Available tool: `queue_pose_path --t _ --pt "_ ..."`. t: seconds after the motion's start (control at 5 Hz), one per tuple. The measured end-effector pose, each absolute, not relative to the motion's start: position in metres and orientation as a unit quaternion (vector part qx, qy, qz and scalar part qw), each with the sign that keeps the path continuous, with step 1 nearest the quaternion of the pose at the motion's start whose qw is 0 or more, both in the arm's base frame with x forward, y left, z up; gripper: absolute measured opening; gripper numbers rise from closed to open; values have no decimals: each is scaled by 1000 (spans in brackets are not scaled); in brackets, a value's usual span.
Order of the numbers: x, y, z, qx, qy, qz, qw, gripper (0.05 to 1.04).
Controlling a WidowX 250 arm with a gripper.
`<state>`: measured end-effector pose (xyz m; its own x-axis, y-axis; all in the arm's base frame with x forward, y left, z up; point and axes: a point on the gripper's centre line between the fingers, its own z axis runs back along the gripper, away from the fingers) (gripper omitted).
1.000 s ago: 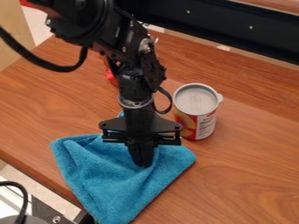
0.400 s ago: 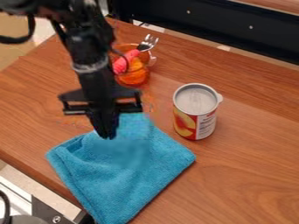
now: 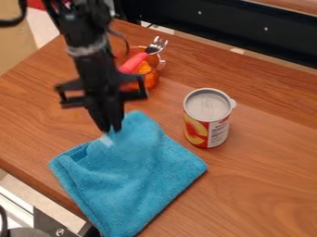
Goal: Scratch the napkin
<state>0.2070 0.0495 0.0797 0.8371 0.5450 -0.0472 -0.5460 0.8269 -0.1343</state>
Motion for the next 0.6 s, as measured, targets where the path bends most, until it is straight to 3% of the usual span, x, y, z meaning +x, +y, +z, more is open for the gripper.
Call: queue_pose_path --t 0.2,0.6 --pt "215 59 93 -91 -6 323 942 440" --pt "250 84 119 -81 -43 320 943 973"
